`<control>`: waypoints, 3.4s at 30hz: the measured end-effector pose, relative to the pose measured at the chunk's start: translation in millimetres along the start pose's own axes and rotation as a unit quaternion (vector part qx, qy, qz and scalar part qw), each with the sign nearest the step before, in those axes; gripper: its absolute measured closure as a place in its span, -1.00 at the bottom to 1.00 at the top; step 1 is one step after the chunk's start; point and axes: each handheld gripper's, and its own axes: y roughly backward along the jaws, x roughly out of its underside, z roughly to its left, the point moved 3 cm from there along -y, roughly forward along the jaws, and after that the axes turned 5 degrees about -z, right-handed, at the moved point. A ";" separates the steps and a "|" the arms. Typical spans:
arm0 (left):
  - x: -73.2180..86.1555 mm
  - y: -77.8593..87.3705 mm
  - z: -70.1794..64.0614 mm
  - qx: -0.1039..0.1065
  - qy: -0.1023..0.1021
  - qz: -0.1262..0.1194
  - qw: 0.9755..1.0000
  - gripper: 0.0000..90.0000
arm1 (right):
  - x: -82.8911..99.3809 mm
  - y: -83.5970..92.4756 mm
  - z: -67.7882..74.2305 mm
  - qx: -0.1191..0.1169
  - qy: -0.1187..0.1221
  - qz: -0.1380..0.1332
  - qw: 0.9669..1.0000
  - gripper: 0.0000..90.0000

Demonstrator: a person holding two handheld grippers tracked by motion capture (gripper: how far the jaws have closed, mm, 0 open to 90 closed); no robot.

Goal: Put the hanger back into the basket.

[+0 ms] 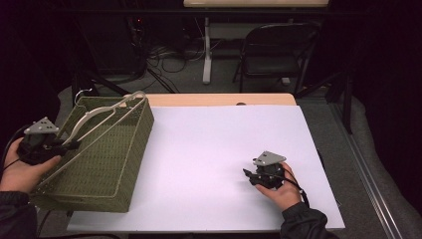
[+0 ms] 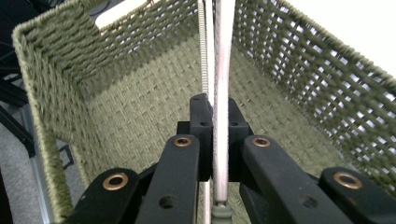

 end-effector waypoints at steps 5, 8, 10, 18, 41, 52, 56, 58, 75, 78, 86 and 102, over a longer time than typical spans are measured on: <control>9.2 -2.8 2.5 0.010 0.004 -0.005 1.000 0.94 | 0.0 0.0 -0.1 0.000 -0.001 0.000 1.000 0.04; 15.1 -4.5 3.2 0.018 0.007 -0.006 1.000 0.94 | 0.0 0.1 -0.1 0.000 0.000 0.000 1.000 0.04; 19.5 -6.3 3.0 0.020 0.005 0.004 1.000 0.94 | 0.1 -0.1 -0.1 0.001 0.000 0.000 1.000 0.04; 29.9 -18.5 3.2 0.022 0.008 0.019 1.000 0.94 | 0.3 -0.8 0.1 0.000 0.000 0.002 1.000 0.04; 50.9 -54.6 7.9 0.027 0.057 0.068 0.996 0.93 | 0.9 -0.7 0.1 -0.003 0.000 0.005 1.000 0.04; 52.2 -50.9 16.7 -0.023 0.085 0.066 0.994 0.81 | 1.4 -1.9 0.4 -0.003 -0.001 0.000 1.000 0.04; 50.9 -46.9 19.9 -0.055 0.092 0.056 0.993 0.65 | 1.4 -1.9 0.5 -0.003 -0.001 0.000 1.000 0.04; 49.4 -42.1 23.4 -0.080 0.097 0.040 0.991 0.52 | 1.5 -2.2 0.4 -0.003 0.000 0.000 1.000 0.04; 39.9 -14.9 22.2 -0.105 0.118 -0.002 0.988 -0.02 | 1.3 -1.2 0.1 -0.001 0.001 0.004 1.000 0.04; 34.7 -9.2 17.2 -0.099 0.120 -0.016 0.988 -0.02 | 1.3 -0.9 0.0 -0.001 -0.001 0.006 1.000 0.03; 17.4 6.9 -8.7 -0.079 0.103 -0.050 0.990 -0.07 | 0.9 -0.1 -0.4 -0.001 -0.005 0.004 1.000 0.03; -16.6 -0.2 -121.0 0.020 0.053 -0.127 0.990 -0.11 | -0.5 4.8 -1.6 0.002 -0.010 -0.001 1.000 0.00</control>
